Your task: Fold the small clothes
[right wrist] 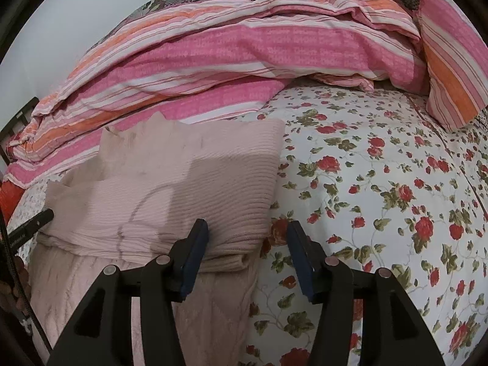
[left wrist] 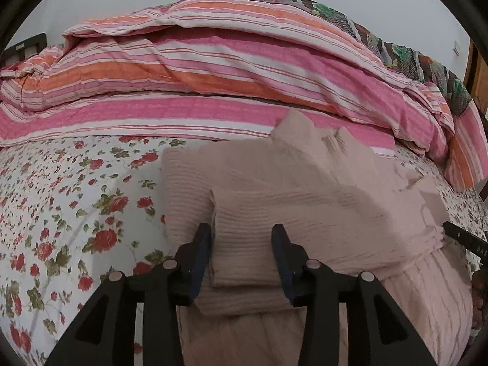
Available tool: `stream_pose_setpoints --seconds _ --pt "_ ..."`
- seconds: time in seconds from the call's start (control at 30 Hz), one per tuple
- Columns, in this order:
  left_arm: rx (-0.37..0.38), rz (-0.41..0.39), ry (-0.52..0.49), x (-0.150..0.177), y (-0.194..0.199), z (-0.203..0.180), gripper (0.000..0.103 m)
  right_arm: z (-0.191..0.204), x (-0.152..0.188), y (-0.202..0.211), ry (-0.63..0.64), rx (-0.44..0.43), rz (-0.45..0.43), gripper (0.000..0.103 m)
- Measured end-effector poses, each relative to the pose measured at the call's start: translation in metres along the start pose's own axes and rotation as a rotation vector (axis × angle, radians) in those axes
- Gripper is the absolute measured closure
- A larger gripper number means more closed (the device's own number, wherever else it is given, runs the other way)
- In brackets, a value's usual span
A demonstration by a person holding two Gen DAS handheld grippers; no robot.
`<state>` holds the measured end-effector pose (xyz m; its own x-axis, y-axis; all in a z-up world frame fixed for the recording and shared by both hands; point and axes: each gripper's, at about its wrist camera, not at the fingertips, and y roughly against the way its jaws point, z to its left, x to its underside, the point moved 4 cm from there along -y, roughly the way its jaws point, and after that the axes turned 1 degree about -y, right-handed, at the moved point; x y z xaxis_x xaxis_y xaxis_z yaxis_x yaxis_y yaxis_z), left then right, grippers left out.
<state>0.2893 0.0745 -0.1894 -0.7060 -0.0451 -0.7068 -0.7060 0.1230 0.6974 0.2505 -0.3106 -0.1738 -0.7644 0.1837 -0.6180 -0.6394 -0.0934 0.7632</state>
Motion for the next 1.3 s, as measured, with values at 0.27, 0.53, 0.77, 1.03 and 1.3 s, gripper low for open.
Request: stream_pose_setpoints --seconds 0.27,0.53,0.77,1.03,1.3 --pt "-0.019 -0.014 0.003 0.007 0.009 -0.002 0.064 0.003 0.003 0.010 0.012 0.010 -0.033 0.050" --pt "-0.008 -0.009 -0.010 0.015 0.012 -0.005 0.059 0.002 0.010 0.012 0.024 0.018 -0.046 0.056" --pt "-0.018 -0.005 -0.034 0.016 0.012 -0.009 0.054 0.014 0.014 0.013 0.107 0.073 -0.047 0.056" --pt "-0.004 0.002 -0.046 0.016 0.009 -0.012 0.046 0.010 0.015 0.009 0.093 0.070 -0.034 0.052" --pt "-0.007 0.004 -0.059 0.015 0.009 -0.013 0.043 0.013 0.014 0.009 0.115 0.114 -0.038 0.047"
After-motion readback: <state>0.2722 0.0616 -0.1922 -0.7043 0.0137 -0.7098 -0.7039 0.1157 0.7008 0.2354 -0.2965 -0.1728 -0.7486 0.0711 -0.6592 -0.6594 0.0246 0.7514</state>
